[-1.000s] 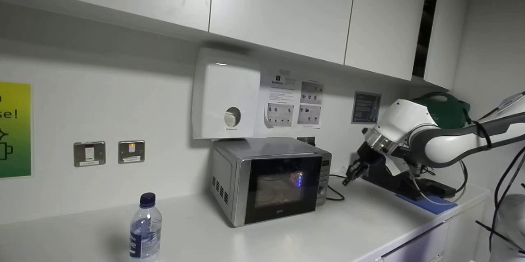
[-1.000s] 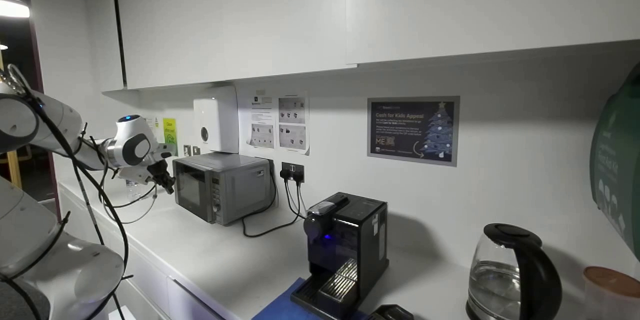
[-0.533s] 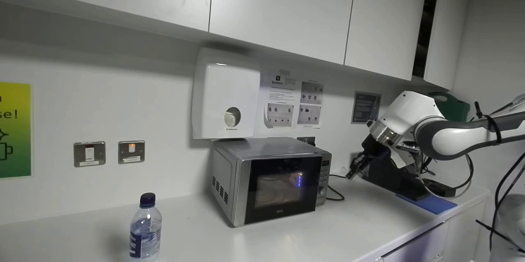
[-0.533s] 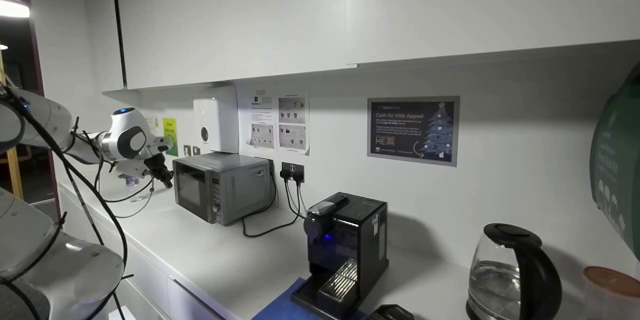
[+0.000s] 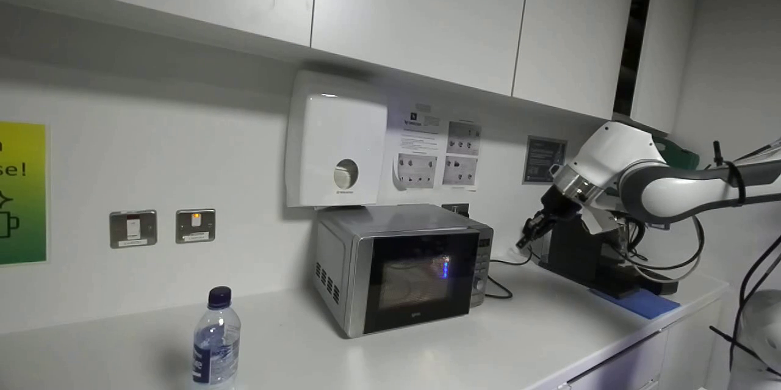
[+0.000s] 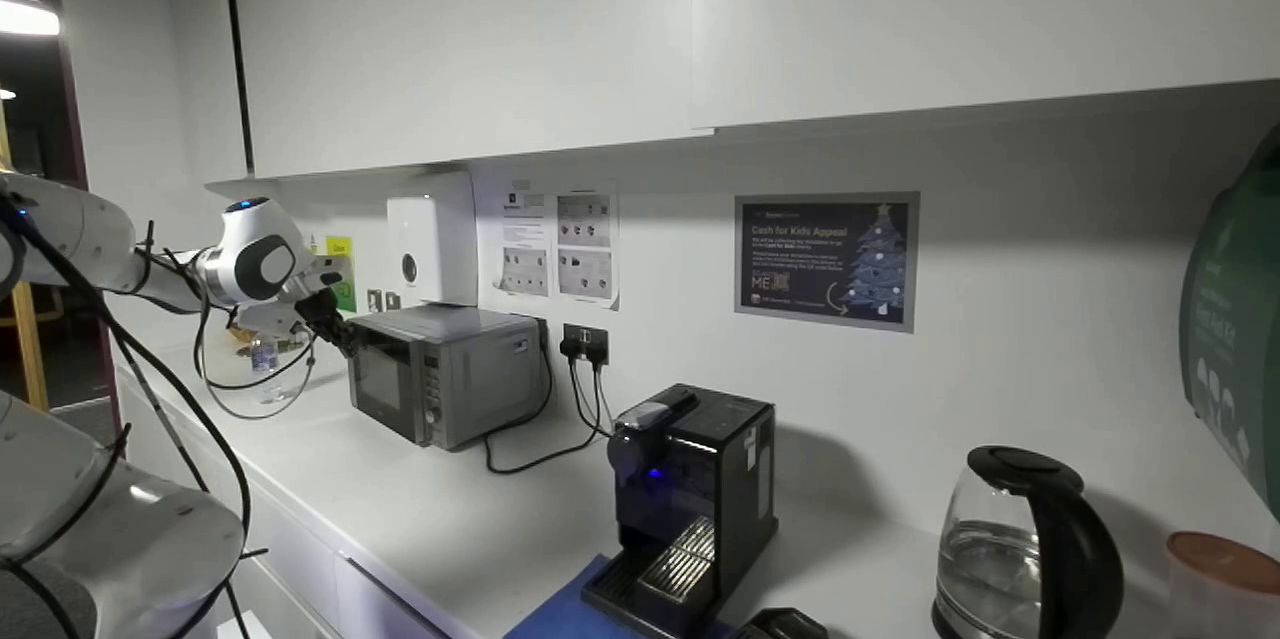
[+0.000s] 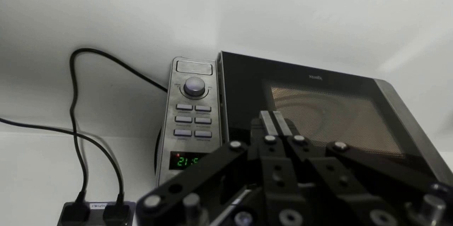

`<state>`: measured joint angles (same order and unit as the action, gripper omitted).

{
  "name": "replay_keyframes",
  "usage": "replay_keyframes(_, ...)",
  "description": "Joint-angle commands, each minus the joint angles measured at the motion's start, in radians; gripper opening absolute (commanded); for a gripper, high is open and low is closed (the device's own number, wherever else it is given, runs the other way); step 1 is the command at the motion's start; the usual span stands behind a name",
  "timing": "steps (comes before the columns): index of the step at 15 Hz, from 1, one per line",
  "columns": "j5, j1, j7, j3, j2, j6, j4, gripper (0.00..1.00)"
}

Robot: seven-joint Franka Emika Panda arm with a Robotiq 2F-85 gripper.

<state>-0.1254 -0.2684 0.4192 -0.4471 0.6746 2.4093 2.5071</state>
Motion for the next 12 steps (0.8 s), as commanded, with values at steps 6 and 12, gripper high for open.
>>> replay_keyframes(6, 0.069, 0.059, -0.012, 0.01, -0.009, -0.021, -0.07, 0.29)
replay_keyframes(12, 0.077, 0.066, -0.022, 0.017, -0.025, -0.008, -0.087, 0.66)
